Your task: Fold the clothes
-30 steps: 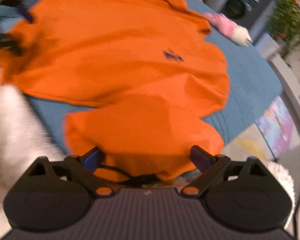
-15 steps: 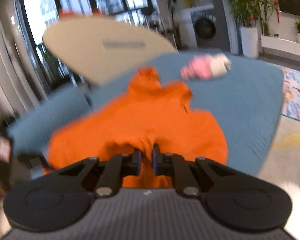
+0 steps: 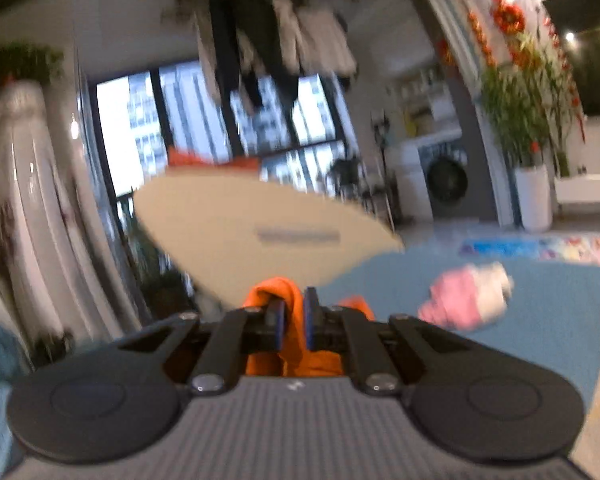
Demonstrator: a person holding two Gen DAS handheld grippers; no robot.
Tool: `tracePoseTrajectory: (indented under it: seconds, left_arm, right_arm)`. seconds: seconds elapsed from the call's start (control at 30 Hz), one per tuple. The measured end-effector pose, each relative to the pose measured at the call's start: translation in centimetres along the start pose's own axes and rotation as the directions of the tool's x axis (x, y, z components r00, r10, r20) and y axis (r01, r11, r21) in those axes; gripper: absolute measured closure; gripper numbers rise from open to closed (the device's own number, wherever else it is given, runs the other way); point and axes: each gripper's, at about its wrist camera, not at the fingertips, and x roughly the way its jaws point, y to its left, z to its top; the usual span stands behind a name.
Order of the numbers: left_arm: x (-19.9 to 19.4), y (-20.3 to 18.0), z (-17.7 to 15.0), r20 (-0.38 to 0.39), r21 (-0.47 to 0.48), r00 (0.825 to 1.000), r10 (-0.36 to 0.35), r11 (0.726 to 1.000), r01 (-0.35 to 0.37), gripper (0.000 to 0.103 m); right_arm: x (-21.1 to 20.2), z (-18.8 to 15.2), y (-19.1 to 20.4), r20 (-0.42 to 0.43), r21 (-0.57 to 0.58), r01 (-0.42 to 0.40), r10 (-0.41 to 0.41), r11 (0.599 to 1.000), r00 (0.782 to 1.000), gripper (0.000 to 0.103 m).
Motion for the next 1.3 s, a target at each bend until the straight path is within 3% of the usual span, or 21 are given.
tracePoseTrajectory:
  seconds: [0.07, 0.2, 0.4, 0.53, 0.57, 0.6, 0.73, 0.83, 0.97, 1.03, 1.07, 1.17, 1.3]
  left_arm:
    - [-0.1, -0.3, 0.0, 0.006, 0.021, 1.0, -0.009, 1.0, 0.009, 0.02]
    - [0.2, -1.0, 0.0, -0.004, 0.04, 1.0, 0.022, 0.999, -0.021, 0.02]
    - [1.7, -0.4, 0.4, -0.066, -0.015, 0.984, 0.163, 0.986, -0.165, 0.02]
    - [1.5, 2.5, 0.6, -0.081, -0.125, 0.924, 0.374, 0.916, -0.382, 0.02]
    - [1.3, 3.5, 0.6, -0.087, -0.16, 0.912, 0.4, 0.899, -0.409, 0.02]
    - [0.8, 5.7, 0.3, -0.104, -0.228, 0.891, 0.442, 0.861, -0.454, 0.02]
    - [0.8, 11.1, -0.6, -0.178, -0.327, 0.832, 0.526, 0.766, -0.554, 0.017]
    - [1.1, 12.5, -1.0, -0.191, -0.342, 0.833, 0.519, 0.76, -0.553, 0.017]
    - [0.6, 11.3, -0.5, -0.146, -0.297, 0.789, 0.597, 0.734, -0.611, 0.017]
    - [1.0, 11.5, -0.5, -0.154, -0.264, 0.757, 0.635, 0.712, -0.651, 0.017]
    - [1.5, 12.1, -0.6, -0.183, -0.265, 0.755, 0.629, 0.708, -0.654, 0.017]
    - [2.0, 14.0, -1.1, -0.251, -0.334, 0.791, 0.559, 0.717, -0.612, 0.017]
    - [-0.3, 15.4, -2.1, -0.206, -0.498, 0.859, 0.468, 0.706, -0.504, 0.017]
  right_arm:
    - [0.2, 3.7, 0.9, 0.071, -0.015, 0.023, -0.022, 1.0, 0.997, 0.093]
    - [2.7, 8.6, 1.5, 0.093, -0.026, 0.026, -0.024, 0.999, 0.995, 0.093]
    - [9.0, 11.1, 0.7, 0.062, -0.051, 0.067, -0.064, 0.996, 0.996, 0.093]
    - [12.1, 11.1, 1.6, 0.056, -0.116, 0.069, -0.063, 0.991, 0.996, 0.093]
    - [12.7, 11.2, 1.9, 0.056, -0.136, 0.072, -0.065, 0.988, 0.996, 0.093]
    - [13.5, 11.2, 1.9, 0.053, -0.145, 0.074, -0.067, 0.987, 0.996, 0.093]
    - [16.1, 10.5, 2.8, 0.012, -0.182, 0.116, -0.115, 0.977, 0.993, 0.093]
    - [19.1, 10.4, 3.3, -0.034, -0.214, 0.15, -0.161, 0.965, 0.986, 0.093]
    - [22.1, 9.0, 4.3, -0.065, -0.279, 0.157, -0.182, 0.947, 0.981, 0.092]
    - [22.8, 7.7, 4.9, -0.085, -0.304, 0.142, -0.175, 0.942, 0.981, 0.092]
    - [22.8, 6.7, 5.4, -0.107, -0.316, 0.135, -0.176, 0.939, 0.978, 0.092]
    - [22.7, 3.9, 5.6, -0.21, -0.286, 0.118, -0.182, 0.951, 0.961, 0.09]
    - [20.5, -2.2, 6.9, -0.372, -0.269, 0.02, -0.123, 0.963, 0.92, 0.09]
